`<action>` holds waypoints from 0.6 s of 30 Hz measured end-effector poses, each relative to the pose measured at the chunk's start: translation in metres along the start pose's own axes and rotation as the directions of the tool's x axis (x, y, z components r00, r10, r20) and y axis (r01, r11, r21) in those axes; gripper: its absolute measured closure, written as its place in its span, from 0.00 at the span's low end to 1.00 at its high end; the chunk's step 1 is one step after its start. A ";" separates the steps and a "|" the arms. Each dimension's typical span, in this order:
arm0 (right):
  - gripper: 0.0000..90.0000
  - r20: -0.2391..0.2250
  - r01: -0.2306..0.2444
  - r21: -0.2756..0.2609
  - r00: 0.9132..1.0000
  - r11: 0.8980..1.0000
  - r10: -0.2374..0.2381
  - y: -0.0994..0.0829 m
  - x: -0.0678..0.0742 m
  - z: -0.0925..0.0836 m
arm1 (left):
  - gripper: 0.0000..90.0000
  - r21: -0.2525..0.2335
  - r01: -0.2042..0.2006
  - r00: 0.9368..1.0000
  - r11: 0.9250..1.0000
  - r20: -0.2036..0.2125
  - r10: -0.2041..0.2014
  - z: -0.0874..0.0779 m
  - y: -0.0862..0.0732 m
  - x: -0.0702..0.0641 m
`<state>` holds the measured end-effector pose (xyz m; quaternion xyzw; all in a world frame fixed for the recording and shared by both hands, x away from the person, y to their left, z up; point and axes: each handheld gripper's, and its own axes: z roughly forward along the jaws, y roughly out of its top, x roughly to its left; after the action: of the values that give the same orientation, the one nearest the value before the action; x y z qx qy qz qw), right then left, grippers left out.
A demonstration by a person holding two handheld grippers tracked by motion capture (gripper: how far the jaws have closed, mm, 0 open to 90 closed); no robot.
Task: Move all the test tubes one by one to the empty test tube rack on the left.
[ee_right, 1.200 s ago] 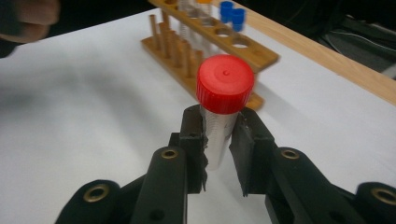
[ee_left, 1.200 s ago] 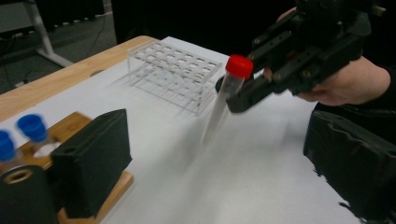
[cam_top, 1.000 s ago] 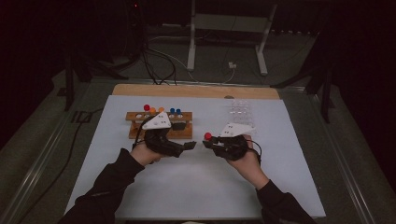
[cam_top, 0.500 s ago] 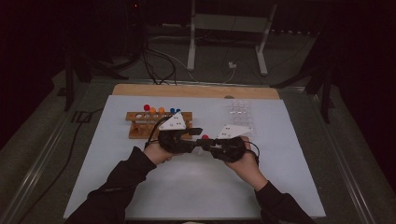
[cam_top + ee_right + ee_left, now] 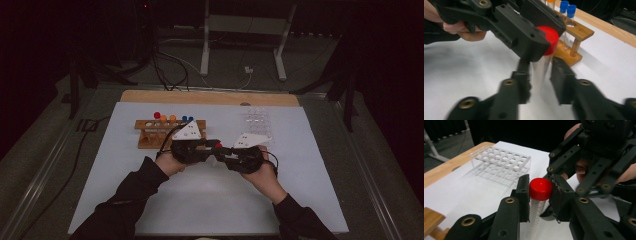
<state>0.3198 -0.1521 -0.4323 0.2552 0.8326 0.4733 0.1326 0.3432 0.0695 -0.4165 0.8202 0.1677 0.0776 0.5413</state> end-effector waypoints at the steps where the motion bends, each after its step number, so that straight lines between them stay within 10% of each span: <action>1: 0.65 0.007 0.002 0.000 1.000 1.000 -0.002 0.000 0.000 -0.001 | 0.79 0.000 -0.005 1.000 1.000 -0.012 0.005 -0.002 0.000 0.001; 10: 0.22 0.043 -0.023 -0.018 0.999 1.000 0.024 0.002 -0.002 -0.008 | 0.79 -0.038 0.006 0.996 0.999 -0.093 -0.009 -0.036 0.008 0.015; 18: 0.00 0.023 -0.047 -0.032 0.999 0.998 0.047 0.002 -0.006 -0.011 | 0.79 -0.074 0.018 0.975 0.997 -0.218 -0.034 -0.085 0.011 0.036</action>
<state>0.3199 -0.1627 -0.4250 0.2780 0.8172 0.4863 0.1352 0.3522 0.1518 -0.3741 0.7845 0.2345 0.1664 0.5495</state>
